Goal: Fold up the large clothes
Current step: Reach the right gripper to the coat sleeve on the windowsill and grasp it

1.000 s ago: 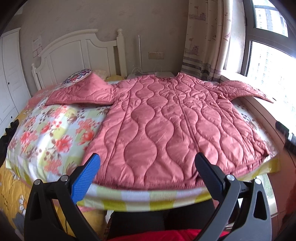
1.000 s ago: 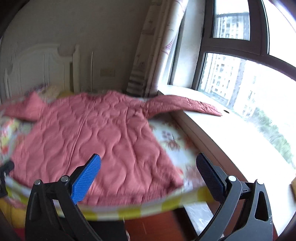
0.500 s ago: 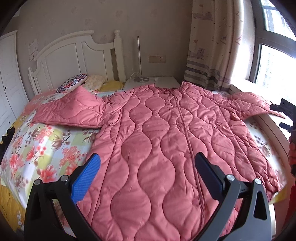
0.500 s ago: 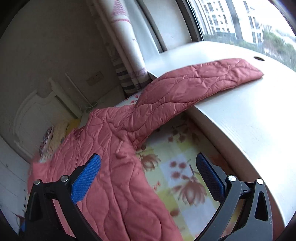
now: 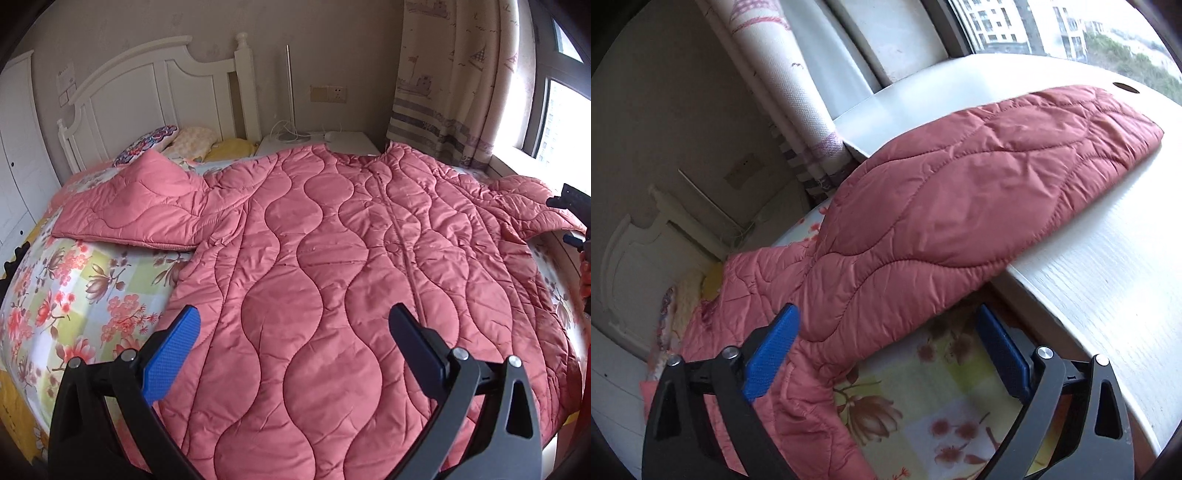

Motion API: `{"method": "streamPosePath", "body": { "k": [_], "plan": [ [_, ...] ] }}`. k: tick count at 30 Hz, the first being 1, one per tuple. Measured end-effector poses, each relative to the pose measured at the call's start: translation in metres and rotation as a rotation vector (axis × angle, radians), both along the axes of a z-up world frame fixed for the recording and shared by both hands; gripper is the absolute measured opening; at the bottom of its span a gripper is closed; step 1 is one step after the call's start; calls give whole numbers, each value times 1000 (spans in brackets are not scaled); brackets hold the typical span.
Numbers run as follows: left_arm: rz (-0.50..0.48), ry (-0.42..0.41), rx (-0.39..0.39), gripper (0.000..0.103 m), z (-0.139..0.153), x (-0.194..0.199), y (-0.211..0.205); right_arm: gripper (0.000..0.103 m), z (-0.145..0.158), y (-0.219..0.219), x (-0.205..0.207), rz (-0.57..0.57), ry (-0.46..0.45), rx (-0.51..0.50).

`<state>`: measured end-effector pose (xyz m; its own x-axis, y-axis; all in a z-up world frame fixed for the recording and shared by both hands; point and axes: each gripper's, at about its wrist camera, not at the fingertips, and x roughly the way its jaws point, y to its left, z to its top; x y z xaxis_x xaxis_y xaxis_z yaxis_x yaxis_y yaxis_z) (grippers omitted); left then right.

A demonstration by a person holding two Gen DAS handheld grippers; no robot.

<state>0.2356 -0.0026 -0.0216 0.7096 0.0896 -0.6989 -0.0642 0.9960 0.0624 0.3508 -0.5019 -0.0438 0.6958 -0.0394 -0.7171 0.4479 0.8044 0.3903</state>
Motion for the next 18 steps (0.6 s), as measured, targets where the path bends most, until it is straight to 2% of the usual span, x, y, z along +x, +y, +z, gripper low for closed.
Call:
{"method": "streamPosePath", "body": {
  "k": [7,11,12,13,16,18],
  "plan": [
    [9,41,2,101,-18,16,5,62,2,-24,7,-52,-80,67],
    [32,69,6,101,-35,25,15,52,3,-34,16,-67,-84,104],
    [42,88,9,101,-42,28,18,48,3,-35,17,-73,-87,97],
    [47,104,7,101,-48,31,20,38,2,-37,20,-85,-76,77],
    [53,154,-3,101,-62,37,24,19,-1,-45,22,-95,-67,67],
    [51,162,-10,101,-65,38,26,17,4,-47,20,-114,-80,50]
  ]
}}
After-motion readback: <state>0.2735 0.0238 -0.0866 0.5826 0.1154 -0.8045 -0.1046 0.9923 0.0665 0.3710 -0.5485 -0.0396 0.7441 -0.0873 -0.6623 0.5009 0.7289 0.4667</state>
